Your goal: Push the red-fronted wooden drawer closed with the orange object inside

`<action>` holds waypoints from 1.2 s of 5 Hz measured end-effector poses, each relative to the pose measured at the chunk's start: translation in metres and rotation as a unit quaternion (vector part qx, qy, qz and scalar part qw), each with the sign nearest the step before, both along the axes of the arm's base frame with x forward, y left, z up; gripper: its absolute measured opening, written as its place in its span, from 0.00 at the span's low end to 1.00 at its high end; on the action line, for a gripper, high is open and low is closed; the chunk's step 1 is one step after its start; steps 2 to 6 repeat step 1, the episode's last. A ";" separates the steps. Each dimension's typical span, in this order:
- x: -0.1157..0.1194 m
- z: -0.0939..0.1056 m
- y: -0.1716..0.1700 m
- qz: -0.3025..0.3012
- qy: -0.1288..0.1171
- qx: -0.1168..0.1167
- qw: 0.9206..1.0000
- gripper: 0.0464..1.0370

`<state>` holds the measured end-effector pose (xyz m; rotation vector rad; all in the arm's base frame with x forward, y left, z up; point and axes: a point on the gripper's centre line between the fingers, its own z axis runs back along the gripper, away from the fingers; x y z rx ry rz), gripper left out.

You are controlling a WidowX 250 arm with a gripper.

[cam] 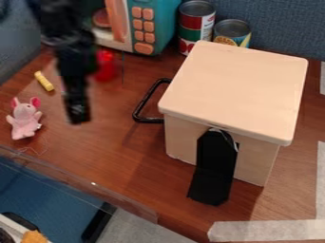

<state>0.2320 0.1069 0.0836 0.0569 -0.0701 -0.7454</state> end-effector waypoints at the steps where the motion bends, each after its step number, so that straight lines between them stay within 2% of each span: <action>1: -0.021 0.030 0.010 0.021 -0.026 -0.018 0.999 0.96; 6: -0.021 0.030 0.010 0.021 -0.026 -0.018 0.999 0.96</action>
